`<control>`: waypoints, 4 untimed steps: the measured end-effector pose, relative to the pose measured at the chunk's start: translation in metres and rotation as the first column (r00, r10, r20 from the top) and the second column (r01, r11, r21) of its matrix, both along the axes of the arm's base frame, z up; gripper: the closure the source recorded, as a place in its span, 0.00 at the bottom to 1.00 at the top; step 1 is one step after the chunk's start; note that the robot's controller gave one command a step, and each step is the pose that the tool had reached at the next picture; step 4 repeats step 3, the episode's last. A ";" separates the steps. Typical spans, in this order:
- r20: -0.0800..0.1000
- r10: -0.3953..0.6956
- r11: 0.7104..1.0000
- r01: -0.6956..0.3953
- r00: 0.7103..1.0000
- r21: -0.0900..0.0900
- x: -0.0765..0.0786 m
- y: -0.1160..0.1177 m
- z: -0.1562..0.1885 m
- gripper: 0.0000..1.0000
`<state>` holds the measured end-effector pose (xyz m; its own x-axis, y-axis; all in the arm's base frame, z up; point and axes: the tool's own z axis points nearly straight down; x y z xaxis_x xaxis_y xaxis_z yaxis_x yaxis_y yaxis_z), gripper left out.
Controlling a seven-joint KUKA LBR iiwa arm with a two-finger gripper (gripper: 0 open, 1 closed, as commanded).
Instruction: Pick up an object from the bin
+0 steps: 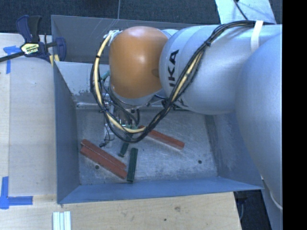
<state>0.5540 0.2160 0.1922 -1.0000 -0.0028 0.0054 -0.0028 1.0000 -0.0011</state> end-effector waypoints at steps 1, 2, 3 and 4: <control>0.001 -0.031 1.000 0.031 1.000 -0.001 -0.036 -0.003 -0.126 0.00; 0.009 -0.034 0.999 0.034 0.999 0.003 -0.033 -0.002 -0.121 1.00; 0.017 -0.058 0.998 0.058 0.998 0.006 0.007 0.007 0.023 1.00; 0.017 -0.058 0.998 0.058 0.998 0.006 0.007 0.007 0.023 1.00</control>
Offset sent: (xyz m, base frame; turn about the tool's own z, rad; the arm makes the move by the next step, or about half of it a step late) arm -0.0345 -0.0019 -0.1222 0.0316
